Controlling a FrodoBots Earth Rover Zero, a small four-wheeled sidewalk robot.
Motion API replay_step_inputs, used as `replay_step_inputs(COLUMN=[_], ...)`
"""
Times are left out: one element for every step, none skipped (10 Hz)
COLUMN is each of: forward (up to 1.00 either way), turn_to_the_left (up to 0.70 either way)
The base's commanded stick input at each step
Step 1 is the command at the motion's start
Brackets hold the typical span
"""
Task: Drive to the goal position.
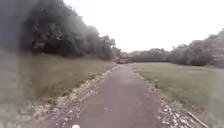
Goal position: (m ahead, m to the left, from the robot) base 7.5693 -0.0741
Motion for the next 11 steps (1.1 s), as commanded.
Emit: replay_step_inputs(forward=[0.85, 0.85, 0.85, 0.85, 0.85, 0.85, 0.85, 0.85, 0.85, 0.85, 0.85], turn_to_the_left=[0.01, 0.01, 0.01, 0.01, -0.16, -0.29, -0.33, -0.33, -0.29, -0.2, 0.01])
